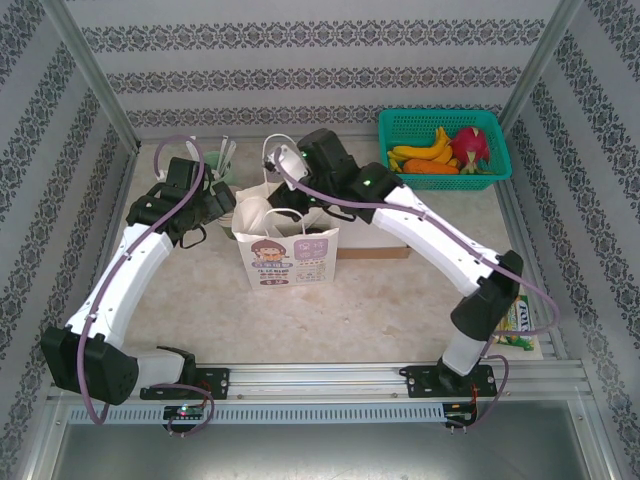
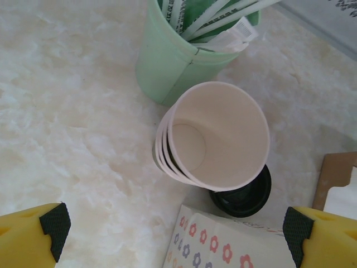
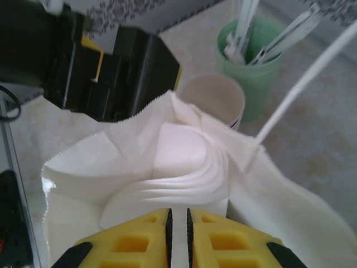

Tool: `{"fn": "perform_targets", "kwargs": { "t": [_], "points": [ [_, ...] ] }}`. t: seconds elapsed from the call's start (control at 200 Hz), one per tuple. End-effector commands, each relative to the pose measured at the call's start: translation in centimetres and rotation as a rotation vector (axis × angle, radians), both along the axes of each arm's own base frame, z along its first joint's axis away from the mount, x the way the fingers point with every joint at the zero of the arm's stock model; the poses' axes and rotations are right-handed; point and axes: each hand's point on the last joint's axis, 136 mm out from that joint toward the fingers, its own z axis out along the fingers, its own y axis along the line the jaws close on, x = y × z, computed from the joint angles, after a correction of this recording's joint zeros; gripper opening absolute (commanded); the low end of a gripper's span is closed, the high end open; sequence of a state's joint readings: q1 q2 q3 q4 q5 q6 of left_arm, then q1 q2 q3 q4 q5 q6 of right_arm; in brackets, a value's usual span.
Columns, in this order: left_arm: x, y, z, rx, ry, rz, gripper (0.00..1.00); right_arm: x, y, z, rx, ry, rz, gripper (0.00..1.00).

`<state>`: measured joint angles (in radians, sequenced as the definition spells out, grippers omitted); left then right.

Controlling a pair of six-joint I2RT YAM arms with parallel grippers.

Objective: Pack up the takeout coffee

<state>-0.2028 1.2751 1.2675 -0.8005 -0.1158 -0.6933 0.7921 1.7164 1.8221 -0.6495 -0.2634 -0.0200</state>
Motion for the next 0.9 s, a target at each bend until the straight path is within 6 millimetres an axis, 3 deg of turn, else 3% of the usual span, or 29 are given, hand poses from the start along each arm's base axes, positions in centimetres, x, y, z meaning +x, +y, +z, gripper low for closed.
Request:
{"fn": "perform_targets", "kwargs": {
  "t": [0.0,0.245,0.35,0.445,0.585,0.674,0.709,0.764,0.804,0.894],
  "points": [
    [0.9,-0.8,1.0,-0.015,-0.034,-0.028,1.0,1.5,-0.8,0.6,0.051,-0.027,-0.084,0.19],
    [0.7,-0.3,0.8,0.029,0.003,-0.027,1.0,2.4,-4.9,4.9,0.175,-0.152,-0.236,0.29],
    [0.2,0.8,2.2,0.072,-0.043,-0.002,1.0,3.4,-8.8,6.5,0.23,-0.225,-0.366,0.39],
    [-0.5,2.0,3.8,0.109,-0.104,0.029,1.0,4.6,-13.2,6.5,0.253,-0.255,-0.523,0.49],
    [-1.9,4.5,5.5,0.194,-0.181,0.108,1.0,6.0,-20.0,5.2,0.272,-0.267,-0.75,0.64],
    [-3.1,6.8,6.2,0.279,-0.222,0.19,0.99,6.5,-24.4,3.8,0.278,-0.264,-0.901,0.68],
    [-3.6,7.8,6.4,0.312,-0.242,0.23,0.99,6.6,-26.5,3.0,0.271,-0.267,-0.981,0.79],
    [-4.4,9.2,6.6,0.364,-0.271,0.299,0.99,6.6,-29.2,1.7,0.259,-0.272,-1.078,0.84],
    [-4.9,10.2,6.5,0.393,-0.294,0.356,0.99,6.6,-31.3,0.6,0.25,-0.268,-1.159,0.97],
    [-6.0,12.1,5.4,0.444,-0.326,0.465,1.0,6.0,-35.8,-2.6,0.224,-0.246,-1.333,0.98]
  ]
}}
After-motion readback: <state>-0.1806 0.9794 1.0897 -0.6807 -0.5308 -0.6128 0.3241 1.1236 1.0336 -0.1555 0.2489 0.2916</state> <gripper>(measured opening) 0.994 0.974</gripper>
